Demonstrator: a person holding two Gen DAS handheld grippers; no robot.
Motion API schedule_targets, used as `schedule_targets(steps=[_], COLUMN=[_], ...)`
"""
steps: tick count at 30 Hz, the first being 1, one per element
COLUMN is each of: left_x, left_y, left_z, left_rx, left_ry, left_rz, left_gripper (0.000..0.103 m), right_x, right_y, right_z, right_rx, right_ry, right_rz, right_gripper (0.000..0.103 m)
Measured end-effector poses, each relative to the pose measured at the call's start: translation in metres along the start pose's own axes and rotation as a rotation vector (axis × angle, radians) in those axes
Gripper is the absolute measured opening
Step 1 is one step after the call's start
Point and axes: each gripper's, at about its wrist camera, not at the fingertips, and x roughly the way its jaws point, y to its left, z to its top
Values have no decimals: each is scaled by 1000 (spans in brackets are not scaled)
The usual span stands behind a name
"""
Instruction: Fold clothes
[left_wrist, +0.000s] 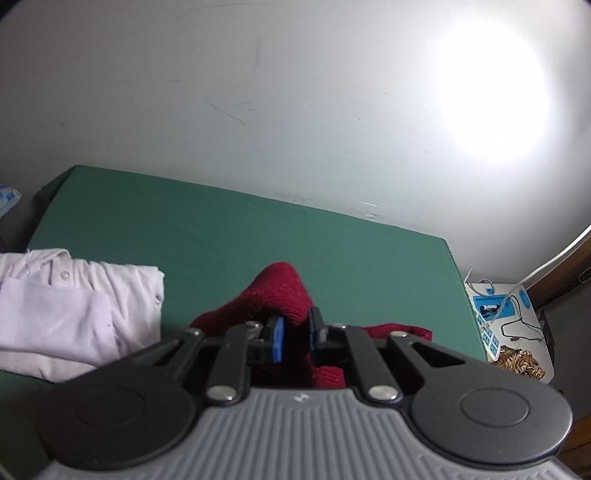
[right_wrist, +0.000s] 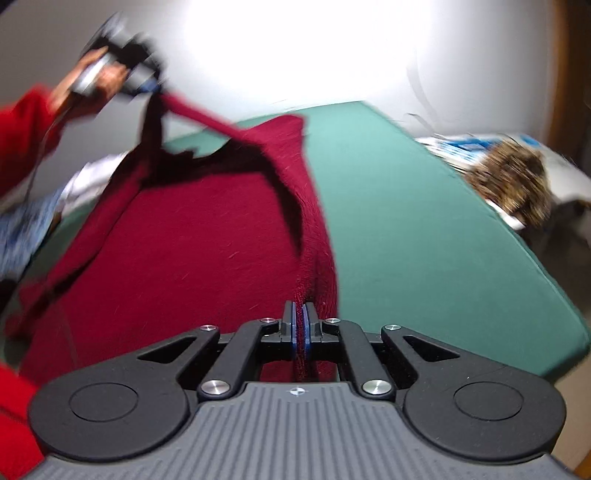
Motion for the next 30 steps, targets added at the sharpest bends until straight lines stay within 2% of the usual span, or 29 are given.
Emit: schedule_targets(steps=[5,8,10,11,12,14,15,17,19,21,25,26,29,30], left_x=[11,24,31,35,38,39,39,38,37,36,34,32,20,13], left_y=[19,27,31,33,36,43,46,48,51,53,55,54,45,37], left_z=[6,-5,-16,-21,-25,-29,-31,-32,-33,-35,-38,-38,-40,-43], left_rx=[-4,17,38,47,49,41,36,39,36,28,40,49,78,100], left_ry=[9,38,60,72,78,85,88,85,83,82,76,68,16,-15], left_rz=[74,109,129,140,148,146,143,145,151,159,154,145,107,81], left_gripper=[7,7,7,7,7,7,7,8,8,8,8,8,8,8], right_x=[14,19,8,0,-9,-22,-24,-18,-4,5,0,-3,-10,-9], right_y=[24,30,23,18,10,-1,-3,-4,-1,3,3,-1,-21,-27], right_z=[-5,-5,-4,-3,-2,-2,-3,-11,-19,-25,-17,-14,-4,-1], right_rx=[-81,-111,-78,-43,2,47,42,20,13,6,2,35,182,226], right_ry=[85,135,108,86,59,42,50,101,167,208,172,152,71,57], right_rz=[131,130,136,147,162,142,120,92,78,74,93,92,83,79], right_gripper=[5,9,19,32,35,34,27,17,14,16,19,19,31,32])
